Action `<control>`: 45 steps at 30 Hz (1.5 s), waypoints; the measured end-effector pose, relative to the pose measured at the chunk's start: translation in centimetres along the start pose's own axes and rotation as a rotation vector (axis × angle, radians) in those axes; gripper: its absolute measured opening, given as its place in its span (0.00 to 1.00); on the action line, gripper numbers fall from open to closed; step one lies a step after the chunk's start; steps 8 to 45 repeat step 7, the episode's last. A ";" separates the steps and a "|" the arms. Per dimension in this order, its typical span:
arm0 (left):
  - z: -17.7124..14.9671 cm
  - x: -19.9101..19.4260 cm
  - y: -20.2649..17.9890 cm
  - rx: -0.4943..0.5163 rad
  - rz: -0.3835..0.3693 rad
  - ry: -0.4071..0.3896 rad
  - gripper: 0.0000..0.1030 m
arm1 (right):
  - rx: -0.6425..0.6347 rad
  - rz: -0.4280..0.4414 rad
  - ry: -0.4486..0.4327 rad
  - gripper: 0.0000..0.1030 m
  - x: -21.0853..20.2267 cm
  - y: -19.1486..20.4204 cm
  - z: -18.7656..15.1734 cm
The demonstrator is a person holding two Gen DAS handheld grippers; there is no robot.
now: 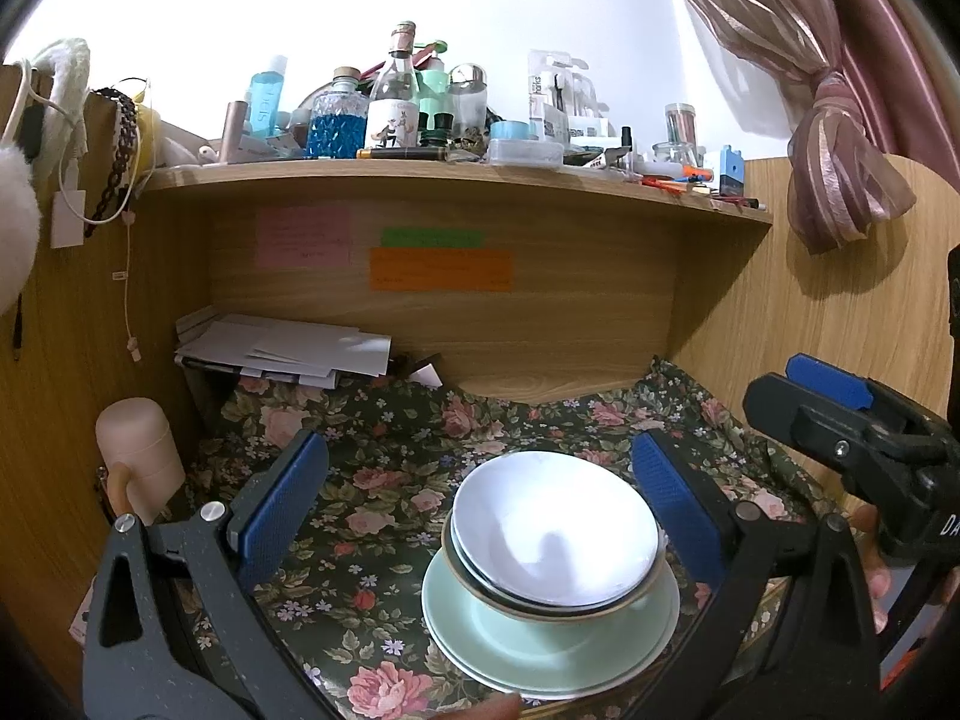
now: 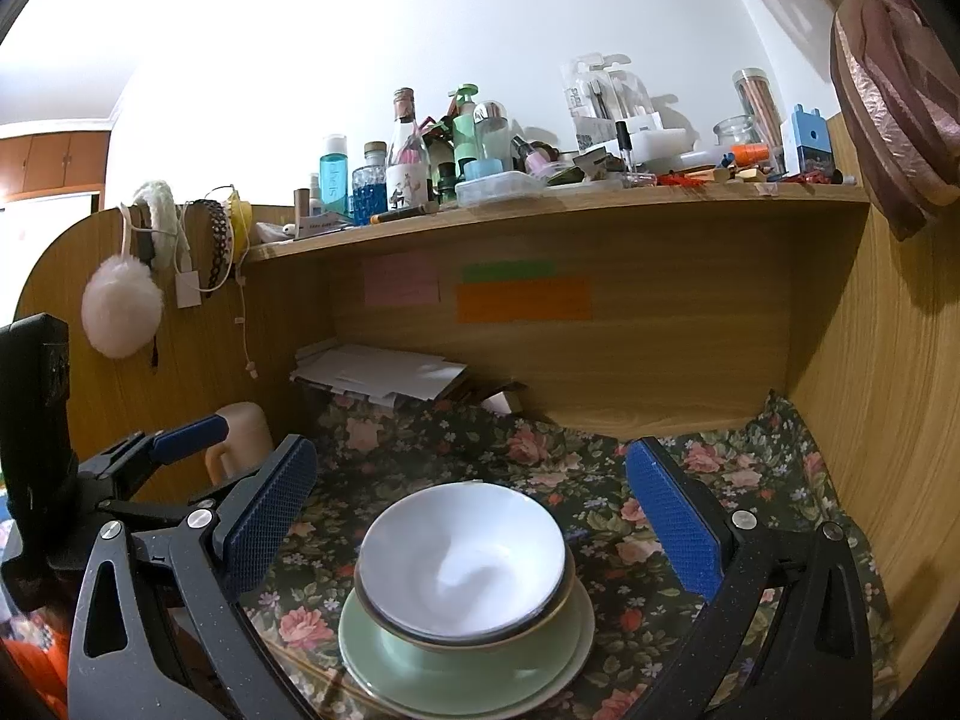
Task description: Organize plates and bowls
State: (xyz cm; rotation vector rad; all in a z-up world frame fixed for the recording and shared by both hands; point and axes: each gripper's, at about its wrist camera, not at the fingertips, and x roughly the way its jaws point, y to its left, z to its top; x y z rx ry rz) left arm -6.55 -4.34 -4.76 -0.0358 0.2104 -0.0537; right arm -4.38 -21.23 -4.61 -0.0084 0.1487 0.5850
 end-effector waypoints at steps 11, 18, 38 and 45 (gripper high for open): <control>0.0 0.2 0.1 -0.012 0.005 0.003 1.00 | 0.001 -0.001 0.006 1.00 0.2 0.0 -0.1; 0.0 0.2 0.1 -0.012 0.005 0.003 1.00 | 0.001 -0.001 0.006 1.00 0.2 0.0 -0.1; 0.0 0.2 0.1 -0.012 0.005 0.003 1.00 | 0.001 -0.001 0.006 1.00 0.2 0.0 -0.1; 0.0 0.2 0.1 -0.012 0.005 0.003 1.00 | 0.001 -0.001 0.006 1.00 0.2 0.0 -0.1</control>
